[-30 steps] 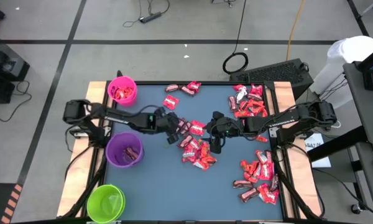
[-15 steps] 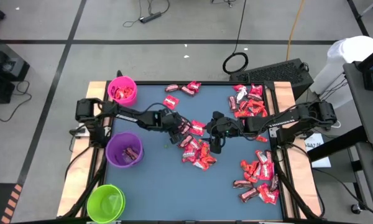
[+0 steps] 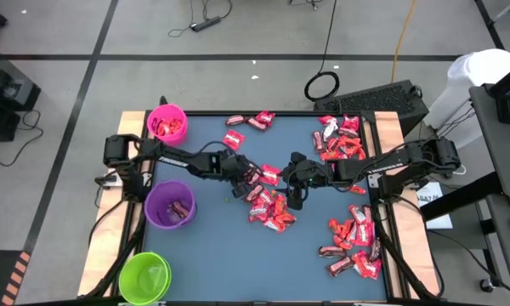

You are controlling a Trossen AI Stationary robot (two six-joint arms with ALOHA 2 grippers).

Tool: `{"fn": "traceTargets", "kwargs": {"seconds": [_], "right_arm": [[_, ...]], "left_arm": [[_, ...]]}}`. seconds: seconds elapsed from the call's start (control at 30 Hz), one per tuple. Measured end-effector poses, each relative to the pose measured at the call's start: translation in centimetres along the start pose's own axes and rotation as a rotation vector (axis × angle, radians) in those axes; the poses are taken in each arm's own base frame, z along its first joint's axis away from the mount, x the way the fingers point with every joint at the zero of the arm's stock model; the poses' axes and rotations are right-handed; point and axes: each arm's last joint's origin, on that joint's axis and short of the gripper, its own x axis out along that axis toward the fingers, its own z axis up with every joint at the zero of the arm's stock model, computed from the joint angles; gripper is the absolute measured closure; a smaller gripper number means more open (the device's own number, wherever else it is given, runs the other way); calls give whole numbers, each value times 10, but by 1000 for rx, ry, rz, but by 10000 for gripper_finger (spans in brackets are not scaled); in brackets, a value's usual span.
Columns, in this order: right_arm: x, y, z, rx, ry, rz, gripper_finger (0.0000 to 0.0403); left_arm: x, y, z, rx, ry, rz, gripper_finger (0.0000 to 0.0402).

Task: Organize candy in baskets
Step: Put the brown chocolate into the violet bucket

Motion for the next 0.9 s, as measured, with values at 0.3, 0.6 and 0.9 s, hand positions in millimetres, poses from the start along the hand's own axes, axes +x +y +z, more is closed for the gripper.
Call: {"fn": "traceTargets", "kwargs": {"seconds": [0.3, 0.6, 0.9], "right_arm": [[0, 0, 0, 0, -2, 0, 163], [0, 0, 0, -3, -1, -1, 163], [0, 0, 0, -3, -2, 0, 163]], "left_arm": [[-19, -15, 3, 55, 6, -7, 375], [-94, -30, 10, 117, -148, -12, 375], [-185, -38, -16, 165, -242, -154, 375]]}}
